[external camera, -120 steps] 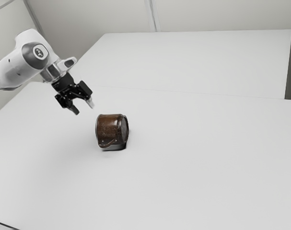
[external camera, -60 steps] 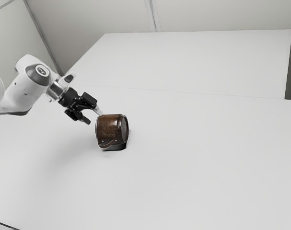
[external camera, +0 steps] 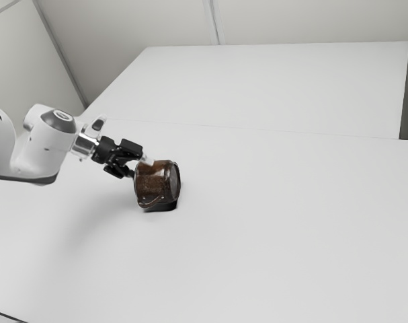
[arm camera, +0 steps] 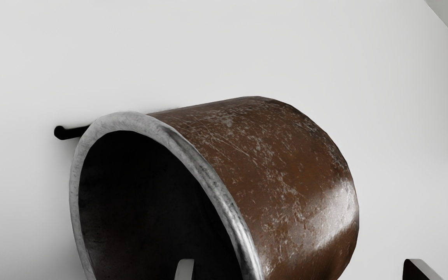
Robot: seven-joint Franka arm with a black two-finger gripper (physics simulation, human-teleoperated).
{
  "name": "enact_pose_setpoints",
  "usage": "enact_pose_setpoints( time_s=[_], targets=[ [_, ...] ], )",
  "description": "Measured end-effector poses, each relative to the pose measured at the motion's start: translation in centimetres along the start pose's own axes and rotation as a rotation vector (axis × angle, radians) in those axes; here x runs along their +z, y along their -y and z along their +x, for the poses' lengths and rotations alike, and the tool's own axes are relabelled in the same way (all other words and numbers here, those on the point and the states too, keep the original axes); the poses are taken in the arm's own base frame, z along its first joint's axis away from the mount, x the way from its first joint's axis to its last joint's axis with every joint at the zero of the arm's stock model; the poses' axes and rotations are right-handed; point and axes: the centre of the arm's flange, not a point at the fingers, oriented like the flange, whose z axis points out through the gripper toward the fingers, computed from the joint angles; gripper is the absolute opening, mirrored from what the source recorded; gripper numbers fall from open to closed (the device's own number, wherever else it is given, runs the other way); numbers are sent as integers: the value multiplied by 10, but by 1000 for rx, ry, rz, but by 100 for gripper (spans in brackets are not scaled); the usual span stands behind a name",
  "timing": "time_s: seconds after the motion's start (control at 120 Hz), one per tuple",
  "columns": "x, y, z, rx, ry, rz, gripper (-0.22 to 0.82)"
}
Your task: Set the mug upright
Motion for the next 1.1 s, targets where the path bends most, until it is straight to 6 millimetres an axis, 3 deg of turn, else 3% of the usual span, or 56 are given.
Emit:
enact_pose_setpoints(
  time_s=[0.367,0.5,0.725,0.933,1.1],
  targets=[
    [30,17,-24,-29,-119,-186,54],
    [29,13,-23,15,-146,-214,38],
    [28,10,-22,86,-165,-225,1],
    [20,-4,-20,160,-183,-221,-12],
    [6,-32,-16,245,-203,-214,-15]
  ],
)
